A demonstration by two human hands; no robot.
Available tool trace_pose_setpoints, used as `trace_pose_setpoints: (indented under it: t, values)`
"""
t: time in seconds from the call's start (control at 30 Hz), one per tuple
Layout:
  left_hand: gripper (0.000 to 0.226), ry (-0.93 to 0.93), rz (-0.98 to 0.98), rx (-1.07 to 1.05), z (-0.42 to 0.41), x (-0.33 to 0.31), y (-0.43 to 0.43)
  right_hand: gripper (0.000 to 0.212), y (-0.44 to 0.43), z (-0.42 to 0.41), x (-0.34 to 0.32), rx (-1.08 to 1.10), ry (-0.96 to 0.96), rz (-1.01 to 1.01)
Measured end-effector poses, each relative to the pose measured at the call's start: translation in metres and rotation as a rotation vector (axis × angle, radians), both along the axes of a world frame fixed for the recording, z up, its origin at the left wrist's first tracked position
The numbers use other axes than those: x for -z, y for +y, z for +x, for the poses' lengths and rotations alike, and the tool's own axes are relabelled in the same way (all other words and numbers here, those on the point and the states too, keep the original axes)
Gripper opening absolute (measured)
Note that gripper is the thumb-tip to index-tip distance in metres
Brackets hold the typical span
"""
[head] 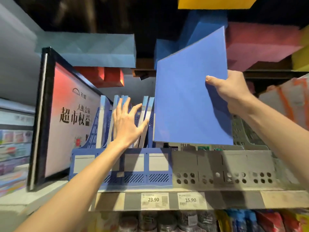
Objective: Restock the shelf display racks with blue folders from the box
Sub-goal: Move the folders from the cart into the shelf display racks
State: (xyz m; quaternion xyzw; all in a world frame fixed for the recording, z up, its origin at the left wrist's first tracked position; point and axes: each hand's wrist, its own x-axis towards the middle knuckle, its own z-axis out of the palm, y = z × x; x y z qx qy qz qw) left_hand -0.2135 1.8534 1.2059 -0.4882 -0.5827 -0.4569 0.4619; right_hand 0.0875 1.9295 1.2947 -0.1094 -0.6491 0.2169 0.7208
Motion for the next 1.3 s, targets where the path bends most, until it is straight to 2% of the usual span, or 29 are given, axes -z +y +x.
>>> trace_pose_setpoints:
  t: [0.13, 0.23, 0.4, 0.6, 0.73, 0.87, 0.97, 1.03, 1.3]
  values:
    - [0.069, 0.025, -0.042, -0.042, -0.01, 0.002, -0.004, 0.029, 0.004, -0.017, -0.001, 0.045, 0.02, -0.043]
    - [0.079, 0.05, -0.081, -0.046, -0.012, 0.007, 0.002, 0.024, 0.005, -0.028, 0.0, 0.084, 0.053, -0.094]
    - [0.071, 0.077, -0.063, 0.006, -0.016, 0.008, 0.002, 0.018, -0.006, -0.059, 0.0, 0.132, 0.047, -0.105]
    - [0.055, 0.114, -0.045, 0.023, -0.044, 0.007, -0.012, 0.022, -0.018, -0.119, 0.005, 0.159, 0.06, -0.151]
    - [0.058, 0.172, -0.1, -0.065, -0.053, 0.004, -0.016, 0.026, -0.021, -0.16, 0.01, 0.166, 0.032, -0.15]
    - [0.061, 0.213, -0.199, -0.049, -0.063, 0.003, -0.02, 0.024, -0.017, -0.195, 0.013, 0.177, 0.033, -0.178]
    - [0.064, 0.234, -0.232, -0.048, -0.069, 0.003, -0.023, 0.021, -0.013, -0.225, 0.017, 0.142, 0.012, -0.197]
    - [0.067, 0.25, -0.257, -0.045, -0.071, 0.001, -0.025, 0.032, -0.012, -0.24, 0.02, 0.095, 0.009, -0.234]
    - [0.09, 0.223, -0.334, 0.041, -0.07, 0.001, -0.031, 0.045, -0.005, -0.263, 0.031, -0.08, 0.105, -0.258]
